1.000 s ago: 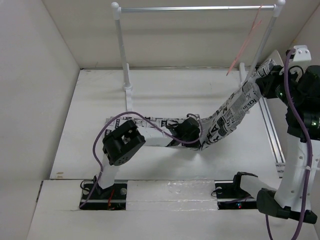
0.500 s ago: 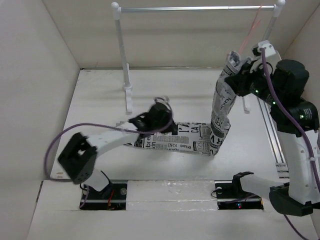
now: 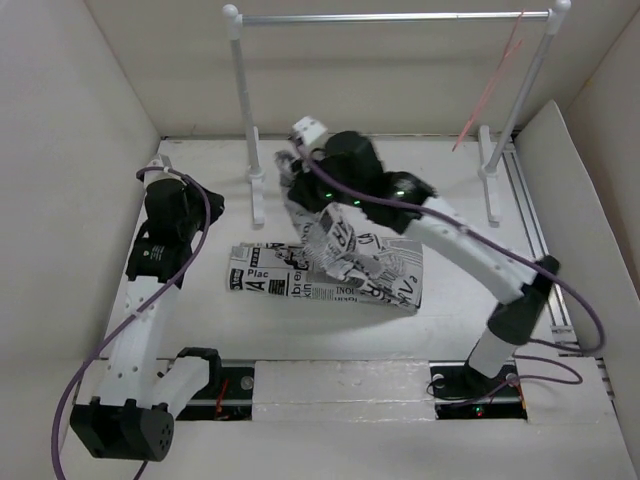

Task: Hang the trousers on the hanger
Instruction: Fold the trousers at the center of the board, then pick up the hanger from the clothesline, then place the trousers on the hanger.

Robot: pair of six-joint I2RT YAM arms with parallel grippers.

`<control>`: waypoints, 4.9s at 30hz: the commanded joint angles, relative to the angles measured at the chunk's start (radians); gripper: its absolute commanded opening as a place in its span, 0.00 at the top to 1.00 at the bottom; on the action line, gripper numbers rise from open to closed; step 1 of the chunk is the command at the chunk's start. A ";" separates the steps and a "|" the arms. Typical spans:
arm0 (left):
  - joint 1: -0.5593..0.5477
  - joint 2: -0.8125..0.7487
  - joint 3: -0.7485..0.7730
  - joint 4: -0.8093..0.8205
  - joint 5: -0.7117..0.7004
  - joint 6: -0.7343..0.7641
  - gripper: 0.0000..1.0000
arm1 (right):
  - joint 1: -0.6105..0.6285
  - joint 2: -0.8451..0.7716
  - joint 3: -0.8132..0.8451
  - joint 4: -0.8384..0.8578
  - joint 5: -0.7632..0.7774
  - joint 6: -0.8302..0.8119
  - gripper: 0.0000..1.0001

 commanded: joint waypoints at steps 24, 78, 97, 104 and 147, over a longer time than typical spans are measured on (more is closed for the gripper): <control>-0.043 0.490 -0.211 0.316 0.289 0.003 0.60 | -0.257 -0.322 -0.550 0.097 -0.156 0.013 1.00; -0.610 0.695 0.820 0.046 0.170 0.121 0.41 | -1.066 -0.168 -0.242 0.261 -0.568 -0.019 1.00; -0.814 1.134 1.249 0.011 0.051 0.109 0.34 | -0.896 -0.545 -0.783 0.026 -0.426 -0.185 1.00; -0.832 1.186 1.251 0.071 0.002 0.087 0.39 | -0.796 -0.595 -0.835 0.013 -0.370 -0.151 1.00; -0.980 0.938 0.134 0.680 -0.221 -0.373 1.00 | -0.741 -0.559 -1.309 0.466 -0.528 0.025 0.57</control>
